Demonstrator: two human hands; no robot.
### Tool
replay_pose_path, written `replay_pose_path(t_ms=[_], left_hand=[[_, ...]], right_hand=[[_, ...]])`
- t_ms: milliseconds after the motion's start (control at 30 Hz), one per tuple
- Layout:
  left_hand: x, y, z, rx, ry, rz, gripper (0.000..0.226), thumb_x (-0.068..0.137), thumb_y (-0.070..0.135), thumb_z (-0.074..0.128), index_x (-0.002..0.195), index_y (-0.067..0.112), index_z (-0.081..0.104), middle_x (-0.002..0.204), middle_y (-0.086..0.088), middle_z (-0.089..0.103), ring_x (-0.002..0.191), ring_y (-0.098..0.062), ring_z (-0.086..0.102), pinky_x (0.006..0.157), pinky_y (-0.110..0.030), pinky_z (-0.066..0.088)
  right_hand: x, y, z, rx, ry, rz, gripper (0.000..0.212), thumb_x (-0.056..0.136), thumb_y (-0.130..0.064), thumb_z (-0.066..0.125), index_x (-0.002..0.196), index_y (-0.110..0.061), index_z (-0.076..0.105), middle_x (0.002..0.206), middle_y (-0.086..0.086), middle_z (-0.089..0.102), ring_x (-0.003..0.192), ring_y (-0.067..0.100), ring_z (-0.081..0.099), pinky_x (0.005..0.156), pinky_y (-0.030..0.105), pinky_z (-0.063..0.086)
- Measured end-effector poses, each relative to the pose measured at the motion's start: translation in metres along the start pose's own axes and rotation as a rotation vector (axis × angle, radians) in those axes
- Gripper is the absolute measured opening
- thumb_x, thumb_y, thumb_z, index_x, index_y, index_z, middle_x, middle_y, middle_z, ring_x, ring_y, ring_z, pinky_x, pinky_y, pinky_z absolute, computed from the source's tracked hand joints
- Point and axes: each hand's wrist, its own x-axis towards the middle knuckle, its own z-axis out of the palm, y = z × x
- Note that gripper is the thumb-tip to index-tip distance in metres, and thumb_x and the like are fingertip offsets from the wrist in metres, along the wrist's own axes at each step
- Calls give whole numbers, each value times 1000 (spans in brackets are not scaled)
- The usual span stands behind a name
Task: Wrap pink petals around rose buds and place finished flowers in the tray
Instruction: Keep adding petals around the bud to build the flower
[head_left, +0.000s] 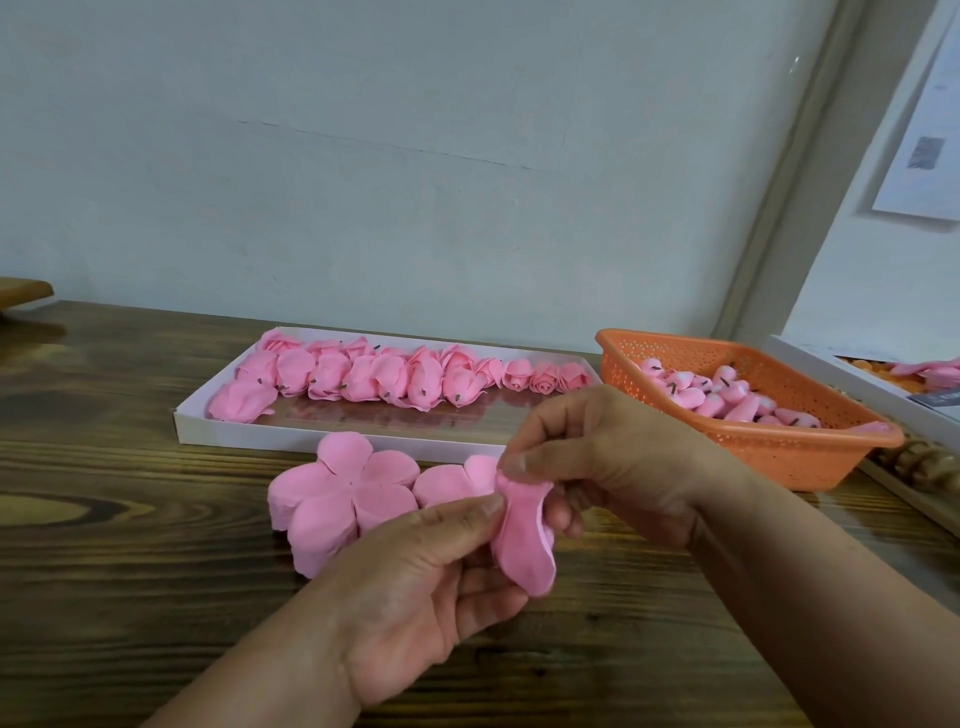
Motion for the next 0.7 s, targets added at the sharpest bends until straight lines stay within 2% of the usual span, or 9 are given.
replay_pose_path(t_ms=[67,133,200,267,300,367,400,533,700], left_hand=[[0,2,0,-41,40,20,26,75,18,64,87,0,77,79,-16,71,56,-18,68,43,-23,54],[0,5,-2,-78,78,61,22,78,15,63,83,-2,77,77,-17,71,55,-20,68,42,-24,53],[-1,8,-2,-70,90,114,22,80,14,61,77,0,77,74,-17,70,56,-20,69,44,-24,54],[-1,9,-1,-59,85,153,24,82,15,58,79,-1,77,76,-16,71,61,-23,69,49,-26,55],[0,9,0,-44,76,165,26,85,16,57,87,-3,75,80,-17,71,68,-26,68,53,-28,55],[1,7,2,-6,88,177,34,90,19,56,105,-9,67,86,-20,67,84,-35,60,60,-31,53],[2,7,2,-3,94,183,35,89,19,56,107,-10,65,86,-22,67,84,-37,59,58,-30,54],[0,6,3,24,90,170,20,83,16,60,86,2,75,77,-16,70,62,-21,68,54,-27,58],[-2,9,3,65,53,158,23,77,21,61,68,6,76,73,-16,70,64,-25,70,63,-32,61]], right_hand=[[-5,2,1,13,145,-68,16,84,-13,64,81,3,65,72,33,58,39,15,52,39,23,42],[-16,9,6,-92,435,-237,23,83,-29,66,74,-8,66,60,17,62,40,11,51,42,22,42],[-33,19,19,-262,673,-435,36,77,-46,68,62,-14,60,52,6,54,41,3,44,42,16,35],[-45,32,37,-378,689,-513,41,65,-57,68,61,-17,58,55,-1,49,45,4,42,44,14,31],[-47,39,44,-436,665,-514,42,60,-60,68,62,-19,58,58,-5,48,48,4,43,45,13,32],[-46,49,52,-580,663,-524,38,60,-59,66,66,-22,61,65,-13,47,55,2,44,48,16,36],[-44,50,53,-631,676,-530,34,63,-56,64,68,-22,62,68,-14,48,57,1,44,48,20,39],[-40,46,49,-674,688,-640,14,80,-35,60,74,-23,64,74,-11,52,61,0,44,46,30,44],[-39,41,40,-771,680,-742,15,82,-15,63,69,-8,65,73,0,55,66,20,55,51,36,48]])
